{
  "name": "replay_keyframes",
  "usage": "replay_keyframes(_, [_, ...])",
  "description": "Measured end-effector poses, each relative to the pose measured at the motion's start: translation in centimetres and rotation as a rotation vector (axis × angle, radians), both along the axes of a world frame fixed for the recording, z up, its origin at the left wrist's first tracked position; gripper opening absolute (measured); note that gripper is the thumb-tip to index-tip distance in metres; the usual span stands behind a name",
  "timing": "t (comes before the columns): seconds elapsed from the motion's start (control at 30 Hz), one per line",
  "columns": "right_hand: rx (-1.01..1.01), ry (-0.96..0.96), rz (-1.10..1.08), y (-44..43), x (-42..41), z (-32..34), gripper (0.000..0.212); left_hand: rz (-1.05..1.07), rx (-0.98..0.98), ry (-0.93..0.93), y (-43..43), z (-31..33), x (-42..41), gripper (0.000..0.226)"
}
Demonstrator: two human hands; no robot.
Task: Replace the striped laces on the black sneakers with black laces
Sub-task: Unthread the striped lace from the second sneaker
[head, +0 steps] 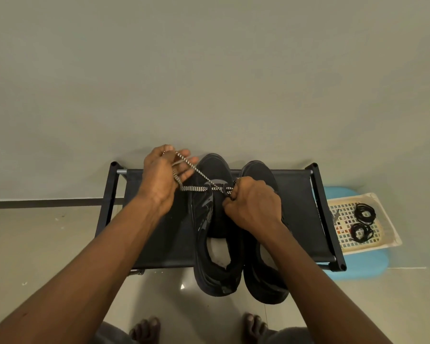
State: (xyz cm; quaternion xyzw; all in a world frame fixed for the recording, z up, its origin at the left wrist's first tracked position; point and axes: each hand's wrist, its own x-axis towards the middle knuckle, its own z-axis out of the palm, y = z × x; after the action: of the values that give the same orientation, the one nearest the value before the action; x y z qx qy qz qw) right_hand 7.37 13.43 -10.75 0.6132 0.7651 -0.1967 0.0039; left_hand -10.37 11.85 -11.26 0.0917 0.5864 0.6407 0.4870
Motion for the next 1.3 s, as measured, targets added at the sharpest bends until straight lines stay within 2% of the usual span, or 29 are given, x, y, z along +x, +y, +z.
replay_keyframes(0.03, [0.003, -0.002, 0.005, 0.0, 0.0, 0.0, 0.027, -0.032, 0.019, -0.037, 0.0, 0.0, 0.3, 0.018])
replay_keyframes(0.07, [0.005, -0.006, 0.012, 0.1, 0.0, 0.1, 0.027, -0.088, 0.009, 0.013, -0.2, 0.0, 0.7, 0.018])
replay_keyframes(0.1, [0.005, -0.011, 0.014, 0.1, -0.1, 0.1, 0.027, -0.181, -0.031, 0.191, -0.2, -0.3, 0.9, 0.016])
replay_keyframes(0.2, [0.002, -0.024, 0.009, 0.2, -0.1, 0.1, 0.030, -0.645, -0.212, 1.018, -0.7, -1.4, 1.7, 0.009])
replay_keyframes(0.23, [-0.001, -0.025, 0.007, 0.2, -0.1, 0.1, 0.032, -0.745, -0.253, 1.155, -1.0, -1.5, 2.1, 0.008])
replay_keyframes(0.27, [0.000, -0.023, 0.004, 0.2, -0.1, 0.0, 0.032, -0.793, -0.273, 1.200, -1.2, -1.6, 2.4, 0.007])
replay_keyframes(0.43, [0.018, -0.018, -0.008, 0.1, -0.3, 0.1, 0.036, -0.772, -0.304, 1.240, -1.2, -1.4, 3.0, 0.008])
replay_keyframes(0.53, [0.029, -0.012, -0.003, 0.0, -0.3, 0.2, 0.035, -0.812, -0.299, 1.114, -1.0, -1.2, 2.9, 0.007])
replay_keyframes(0.6, [0.026, -0.007, -0.008, 0.0, -0.1, 0.2, 0.035, -0.765, -0.299, 0.956, -0.8, -1.1, 2.4, 0.012])
replay_keyframes(0.7, [0.024, 0.004, -0.016, 0.0, -0.1, 0.0, 0.033, -0.613, -0.292, 0.722, -0.5, -1.6, 1.1, 0.021])
replay_keyframes(0.8, [0.035, -0.004, -0.008, 0.0, -0.2, -0.1, 0.033, -0.406, -0.267, 0.651, 0.0, -1.3, 0.4, 0.025])
replay_keyframes(0.9, [0.045, -0.016, -0.004, -0.1, 0.0, -0.2, 0.032, -0.042, -0.230, 0.476, 0.7, -0.1, -1.3, 0.022])
replay_keyframes(0.97, [0.046, -0.019, -0.005, -0.1, 0.0, -0.2, 0.031, 0.037, -0.222, 0.504, 0.6, 0.1, -2.8, 0.019])
replay_keyframes(1.1, [0.041, -0.010, 0.014, 0.0, -0.5, -0.4, 0.030, -0.200, -0.268, 0.634, -0.4, 0.0, -2.5, 0.019])
replay_keyframes(1.23, [0.040, -0.035, 0.031, 0.0, -0.7, -0.6, 0.032, -0.684, -0.346, 0.934, -0.6, -0.9, -1.7, 0.010])
replay_keyframes(1.27, [0.044, -0.040, 0.033, 0.0, -0.7, -0.6, 0.033, -0.787, -0.351, 0.956, -0.7, -1.0, -1.5, 0.005])
replay_keyframes(1.3, [0.048, -0.043, 0.035, -0.1, -0.7, -0.7, 0.033, -0.858, -0.354, 0.967, -0.8, -1.3, -1.2, 0.011])
